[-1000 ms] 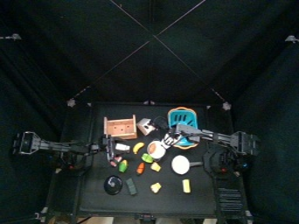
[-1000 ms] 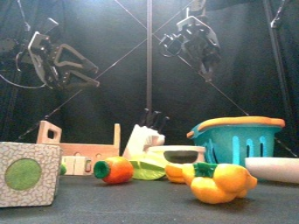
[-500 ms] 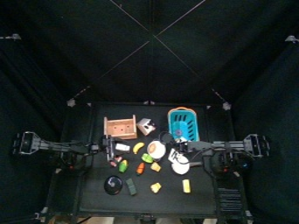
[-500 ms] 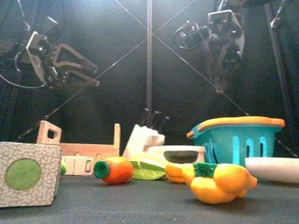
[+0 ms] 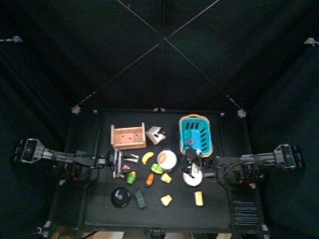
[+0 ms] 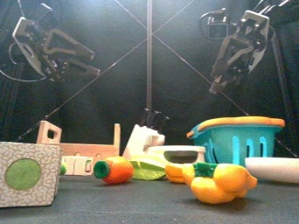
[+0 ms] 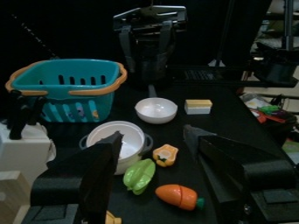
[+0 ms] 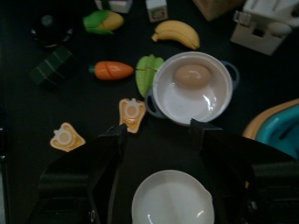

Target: Place cleaver back in holder

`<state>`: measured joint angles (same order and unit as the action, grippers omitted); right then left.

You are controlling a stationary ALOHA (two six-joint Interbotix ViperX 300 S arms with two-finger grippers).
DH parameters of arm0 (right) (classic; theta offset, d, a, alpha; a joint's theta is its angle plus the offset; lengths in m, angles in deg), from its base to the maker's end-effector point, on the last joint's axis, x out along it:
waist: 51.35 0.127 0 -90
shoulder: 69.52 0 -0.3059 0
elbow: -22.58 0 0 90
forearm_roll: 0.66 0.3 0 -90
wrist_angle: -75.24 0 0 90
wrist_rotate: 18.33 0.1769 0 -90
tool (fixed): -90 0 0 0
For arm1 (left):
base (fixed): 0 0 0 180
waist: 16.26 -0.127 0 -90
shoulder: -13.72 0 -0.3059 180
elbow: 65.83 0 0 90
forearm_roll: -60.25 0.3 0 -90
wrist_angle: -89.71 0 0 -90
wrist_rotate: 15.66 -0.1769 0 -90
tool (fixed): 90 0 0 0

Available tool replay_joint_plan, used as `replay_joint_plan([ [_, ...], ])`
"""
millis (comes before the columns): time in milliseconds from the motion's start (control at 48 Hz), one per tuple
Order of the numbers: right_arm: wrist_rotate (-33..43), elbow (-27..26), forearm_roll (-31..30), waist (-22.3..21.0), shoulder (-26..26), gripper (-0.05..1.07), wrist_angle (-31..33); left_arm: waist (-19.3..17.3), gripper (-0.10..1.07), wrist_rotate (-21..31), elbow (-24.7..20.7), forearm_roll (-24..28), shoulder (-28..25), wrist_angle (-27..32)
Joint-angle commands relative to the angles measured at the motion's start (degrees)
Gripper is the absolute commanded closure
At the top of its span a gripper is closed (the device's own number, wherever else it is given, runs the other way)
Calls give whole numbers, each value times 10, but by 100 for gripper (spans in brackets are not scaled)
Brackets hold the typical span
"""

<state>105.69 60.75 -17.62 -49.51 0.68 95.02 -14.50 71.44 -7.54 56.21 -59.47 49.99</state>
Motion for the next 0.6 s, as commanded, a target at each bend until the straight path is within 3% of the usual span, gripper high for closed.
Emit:
replay_joint_plan([
  [0, 0, 14, -11, 6, -16, 11, -53, 3, 4, 1, -23, 0, -13, -3],
  [292, 1, 47, -19, 4, -16, 11, -102, 22, 4, 3, -48, -11, -70, -7],
  [583, 2, 71, -12, 5, -11, 11, -125, 26, 4, 2, -46, -47, -106, -8],
])
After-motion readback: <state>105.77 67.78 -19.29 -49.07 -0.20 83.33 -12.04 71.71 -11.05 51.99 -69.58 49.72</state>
